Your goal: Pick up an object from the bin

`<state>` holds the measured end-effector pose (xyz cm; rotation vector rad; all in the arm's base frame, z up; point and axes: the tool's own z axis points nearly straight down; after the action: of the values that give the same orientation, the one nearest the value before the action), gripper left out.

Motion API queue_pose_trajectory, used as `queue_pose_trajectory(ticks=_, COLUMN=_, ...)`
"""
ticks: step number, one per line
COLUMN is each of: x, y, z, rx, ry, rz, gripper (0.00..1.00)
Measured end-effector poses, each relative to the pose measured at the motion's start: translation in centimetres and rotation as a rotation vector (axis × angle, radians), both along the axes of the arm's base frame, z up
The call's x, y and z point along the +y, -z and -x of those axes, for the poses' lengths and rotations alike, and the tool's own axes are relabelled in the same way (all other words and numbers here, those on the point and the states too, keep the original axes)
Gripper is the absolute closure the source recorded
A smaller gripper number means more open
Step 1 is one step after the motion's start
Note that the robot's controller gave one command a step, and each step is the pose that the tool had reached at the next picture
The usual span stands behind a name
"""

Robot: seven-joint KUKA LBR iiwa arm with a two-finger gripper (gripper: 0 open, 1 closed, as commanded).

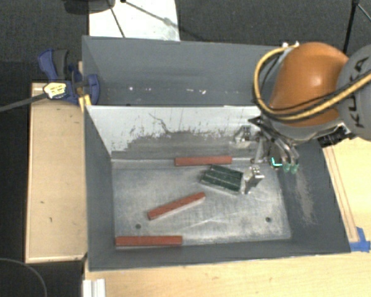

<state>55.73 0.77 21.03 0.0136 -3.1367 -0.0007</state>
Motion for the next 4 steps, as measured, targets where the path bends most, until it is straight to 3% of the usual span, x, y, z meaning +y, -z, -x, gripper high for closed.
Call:
queue_pose_trajectory(ticks=1, x=0.0, y=-0.4, z=-0.2, rx=-0.008, ry=0.0, rz=0.0, gripper=0.0)
queue_pose_trajectory(ticks=2, x=-0.2, y=3.9, z=-1.2, rx=-0.016, ry=-0.044, rz=0.0, gripper=0.0)
queue_pose_trajectory(ticks=3, x=-0.5, y=13.0, z=-2.7, rx=-0.019, ry=0.171, rz=-0.001, gripper=1.0)
queue_pose_trajectory(ticks=4, x=-0.5, y=13.0, z=-2.7, rx=-0.019, ry=0.171, rz=-0.001, gripper=1.0)
